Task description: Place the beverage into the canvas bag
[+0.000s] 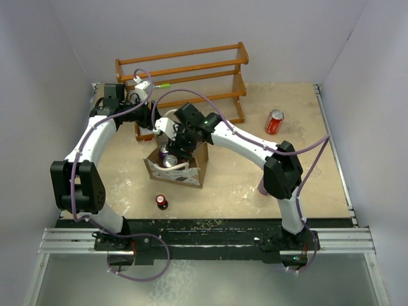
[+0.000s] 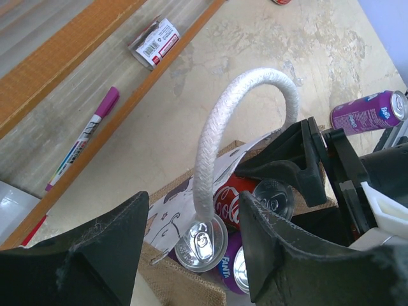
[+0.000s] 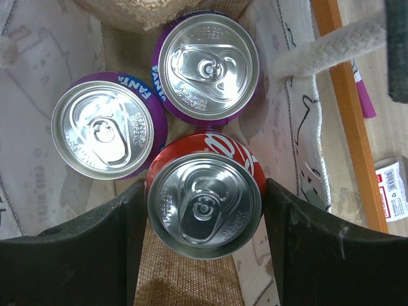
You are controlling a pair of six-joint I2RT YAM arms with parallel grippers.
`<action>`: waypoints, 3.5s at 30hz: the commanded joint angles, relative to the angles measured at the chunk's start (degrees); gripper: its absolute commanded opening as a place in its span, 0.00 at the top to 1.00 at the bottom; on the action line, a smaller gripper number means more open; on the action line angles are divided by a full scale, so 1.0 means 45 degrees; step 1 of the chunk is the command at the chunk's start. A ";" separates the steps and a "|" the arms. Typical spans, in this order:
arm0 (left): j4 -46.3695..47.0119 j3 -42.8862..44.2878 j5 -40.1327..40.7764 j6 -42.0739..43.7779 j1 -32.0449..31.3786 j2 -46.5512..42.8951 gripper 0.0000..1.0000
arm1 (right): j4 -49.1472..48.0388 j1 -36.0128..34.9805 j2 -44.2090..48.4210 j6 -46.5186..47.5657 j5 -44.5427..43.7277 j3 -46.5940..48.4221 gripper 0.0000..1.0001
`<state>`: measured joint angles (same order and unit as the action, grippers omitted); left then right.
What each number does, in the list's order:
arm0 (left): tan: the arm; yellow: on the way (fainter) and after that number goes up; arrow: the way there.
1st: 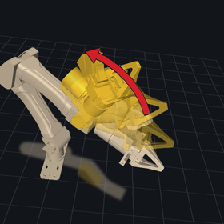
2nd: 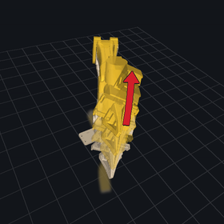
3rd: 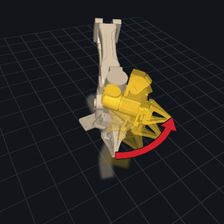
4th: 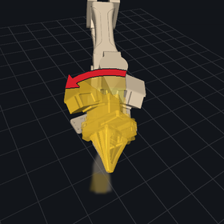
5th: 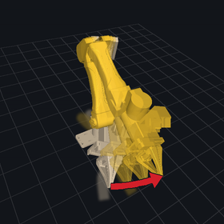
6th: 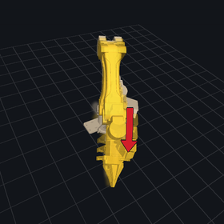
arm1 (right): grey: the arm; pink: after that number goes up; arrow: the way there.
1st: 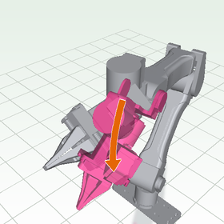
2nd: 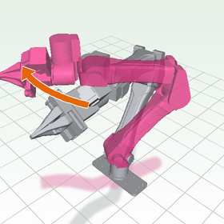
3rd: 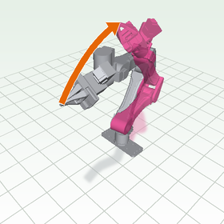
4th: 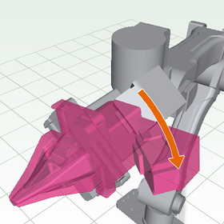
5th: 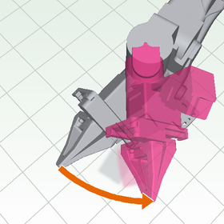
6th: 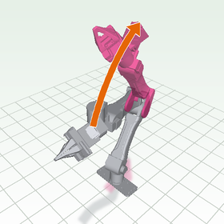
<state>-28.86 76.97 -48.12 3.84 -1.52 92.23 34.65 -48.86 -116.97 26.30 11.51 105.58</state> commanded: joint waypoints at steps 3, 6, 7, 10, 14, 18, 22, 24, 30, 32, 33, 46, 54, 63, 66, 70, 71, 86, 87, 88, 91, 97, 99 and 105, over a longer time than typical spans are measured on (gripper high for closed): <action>0.0352 -0.0007 -0.0125 0.0044 0.0064 -0.0592 0.38 | -0.1069 -0.0060 0.0180 0.0235 0.0178 0.0099 1.00; 0.0359 -0.0032 -0.0118 0.0042 0.0064 -0.0630 0.38 | -0.1167 -0.0060 0.0126 0.0282 0.0125 -0.0045 0.99; 0.0374 -0.0046 -0.0131 0.0028 0.0064 -0.0631 0.38 | -0.1203 -0.0060 0.0132 0.0296 0.0102 -0.0091 0.98; 0.0398 -0.0075 -0.0147 0.0027 0.0064 -0.0656 0.38 | -0.1255 -0.0060 0.0067 0.0297 0.0099 -0.0200 0.96; 0.0409 -0.0073 -0.0154 0.0036 0.0064 -0.0680 0.38 | -0.1217 -0.0060 -0.0019 0.0327 0.0099 -0.0322 0.92; 0.0432 -0.0121 -0.0196 0.0032 0.0064 -0.0709 0.38 | -0.1202 -0.0060 -0.0097 0.0393 0.0079 -0.0424 0.88; 0.0474 -0.0173 -0.0214 0.0007 0.0064 -0.0782 0.38 | -0.1196 -0.0060 -0.0214 0.0397 0.0046 -0.0432 0.84; 0.0476 -0.0190 -0.0222 0.0008 0.0064 -0.0768 0.38 | -0.1195 -0.0060 -0.0267 0.0406 0.0012 -0.0435 0.79; 0.0534 -0.0271 -0.0223 0.0006 0.0059 -0.0835 0.38 | -0.1062 -0.0060 -0.0430 0.0413 -0.0038 -0.0474 0.71; 0.0553 -0.0289 -0.0225 0.0009 0.0064 -0.0865 0.38 | -0.1041 -0.0060 -0.0490 0.0418 -0.0038 -0.0474 0.69; 0.0554 -0.0310 -0.0225 0.0007 0.0064 -0.0875 0.38 | -0.1036 -0.0060 -0.0504 0.0411 -0.0052 -0.0474 0.67; 0.0656 -0.0444 -0.0279 0.0008 0.0064 -0.1023 0.38 | -0.1179 -0.0060 -0.0653 0.0345 -0.0334 -0.0419 0.41; 0.0665 -0.0472 -0.0302 0.0008 0.0064 -0.1043 0.39 | -0.1264 -0.0060 -0.0602 0.0312 -0.0549 -0.0361 0.29; 0.0702 -0.0541 -0.0293 0.0055 0.0059 -0.1122 0.39 | -0.1471 -0.0060 -0.0334 0.0229 -0.0677 -0.0318 0.20; 0.0691 -0.0555 -0.0296 0.0050 0.0064 -0.1140 0.39 | -0.1453 -0.0060 -0.0249 0.0237 -0.0652 -0.0299 0.20; 0.0696 -0.0542 -0.0303 0.0047 0.0064 -0.1121 0.39 | -0.1262 -0.0060 -0.0133 0.0224 -0.0512 -0.0122 0.22; 0.0709 -0.0542 -0.0288 0.0046 0.0064 -0.1125 0.39 | -0.1215 -0.0060 -0.0112 0.0201 -0.0493 -0.0083 0.23; 0.0748 -0.0601 -0.0299 0.0029 0.0064 -0.1142 0.39 | -0.0855 -0.0070 0.0885 -0.0030 -0.0077 0.0285 0.25; 0.0754 -0.0600 -0.0303 0.0029 0.0054 -0.1149 0.39 | -0.0849 -0.0071 0.0926 -0.0036 -0.0077 0.0292 0.25; 0.0750 -0.0603 -0.0301 0.0027 0.0063 -0.1148 0.39 | -0.0846 -0.0076 0.0977 -0.0044 -0.0077 0.0332 0.25; 0.0765 -0.0593 -0.0310 0.0036 0.0064 -0.1144 0.39 | -0.0788 -0.0079 0.1137 -0.0083 -0.0039 0.0399 0.25; 0.0750 -0.0581 -0.0298 0.0042 0.0064 -0.1144 0.39 | -0.0748 -0.0079 0.1524 -0.0116 -0.0057 0.0467 0.25; 0.0750 -0.0610 -0.0284 0.0027 0.0064 -0.1139 0.39 | -0.0748 -0.0079 0.1701 -0.0124 -0.0039 0.0414 0.25; 0.0759 -0.0605 -0.0270 0.0020 0.0054 -0.1149 0.39 | -0.0706 -0.0079 0.2540 -0.0196 0.0123 0.0049 0.26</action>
<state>-27.31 74.22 -47.77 4.03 -0.95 89.32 31.79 -49.10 -110.67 26.39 10.22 105.21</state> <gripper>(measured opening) 0.609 0.743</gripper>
